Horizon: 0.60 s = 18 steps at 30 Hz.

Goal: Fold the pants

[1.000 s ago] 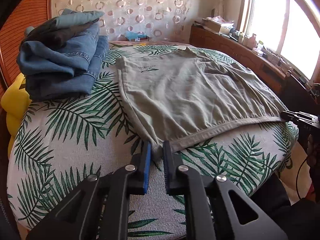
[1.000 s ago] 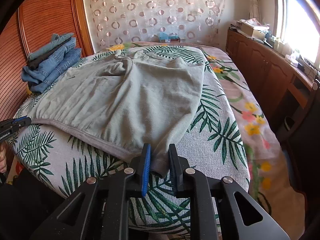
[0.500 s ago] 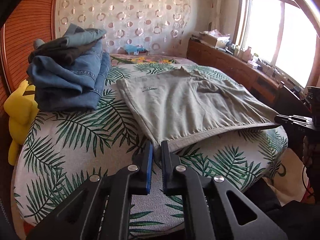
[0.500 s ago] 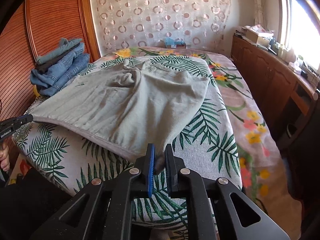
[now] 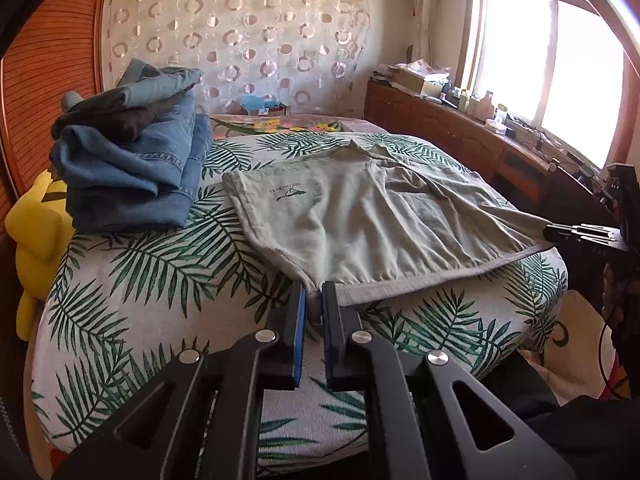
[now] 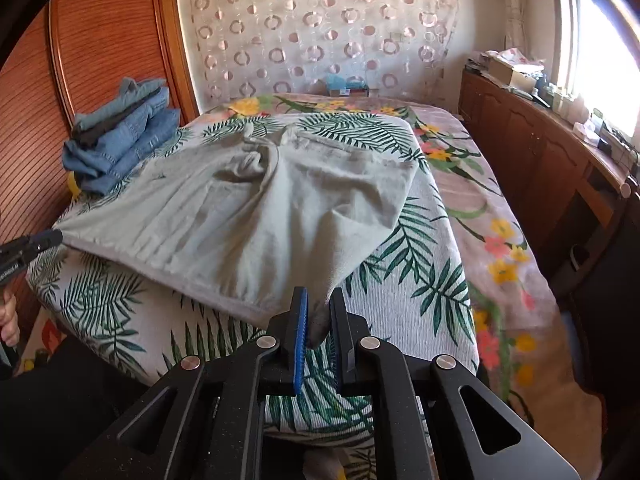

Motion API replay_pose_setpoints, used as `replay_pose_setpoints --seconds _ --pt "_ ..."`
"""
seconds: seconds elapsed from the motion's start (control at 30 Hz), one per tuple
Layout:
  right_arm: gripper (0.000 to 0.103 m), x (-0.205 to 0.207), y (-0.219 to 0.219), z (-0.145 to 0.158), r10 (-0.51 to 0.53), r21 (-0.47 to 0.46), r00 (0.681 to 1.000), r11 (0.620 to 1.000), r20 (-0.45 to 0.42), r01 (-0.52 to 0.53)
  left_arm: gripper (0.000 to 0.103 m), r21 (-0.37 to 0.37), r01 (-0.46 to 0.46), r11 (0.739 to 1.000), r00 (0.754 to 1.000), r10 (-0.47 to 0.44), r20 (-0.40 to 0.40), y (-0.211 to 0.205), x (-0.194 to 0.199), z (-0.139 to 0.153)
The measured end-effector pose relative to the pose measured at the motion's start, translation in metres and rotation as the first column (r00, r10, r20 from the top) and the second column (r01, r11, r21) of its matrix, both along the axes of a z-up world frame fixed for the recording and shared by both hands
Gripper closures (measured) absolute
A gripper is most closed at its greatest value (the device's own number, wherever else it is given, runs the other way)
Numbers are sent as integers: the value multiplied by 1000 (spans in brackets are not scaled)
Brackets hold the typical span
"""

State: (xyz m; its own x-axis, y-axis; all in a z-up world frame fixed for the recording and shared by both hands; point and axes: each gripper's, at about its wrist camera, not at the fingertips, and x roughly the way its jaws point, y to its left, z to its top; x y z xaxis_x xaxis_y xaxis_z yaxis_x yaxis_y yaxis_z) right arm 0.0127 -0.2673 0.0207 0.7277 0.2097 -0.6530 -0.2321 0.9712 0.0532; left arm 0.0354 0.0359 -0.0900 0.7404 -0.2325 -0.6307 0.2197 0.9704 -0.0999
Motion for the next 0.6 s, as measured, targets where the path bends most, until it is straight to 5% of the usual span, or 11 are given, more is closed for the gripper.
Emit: replay_pose_setpoints --seconds 0.27,0.6 --pt "76 -9 -9 2 -29 39 998 999 47 27 94 51 70 996 995 -74 70 -31 16 28" --pt "74 -10 -12 -9 -51 40 997 998 53 49 94 64 219 974 971 -224 83 -95 40 45"
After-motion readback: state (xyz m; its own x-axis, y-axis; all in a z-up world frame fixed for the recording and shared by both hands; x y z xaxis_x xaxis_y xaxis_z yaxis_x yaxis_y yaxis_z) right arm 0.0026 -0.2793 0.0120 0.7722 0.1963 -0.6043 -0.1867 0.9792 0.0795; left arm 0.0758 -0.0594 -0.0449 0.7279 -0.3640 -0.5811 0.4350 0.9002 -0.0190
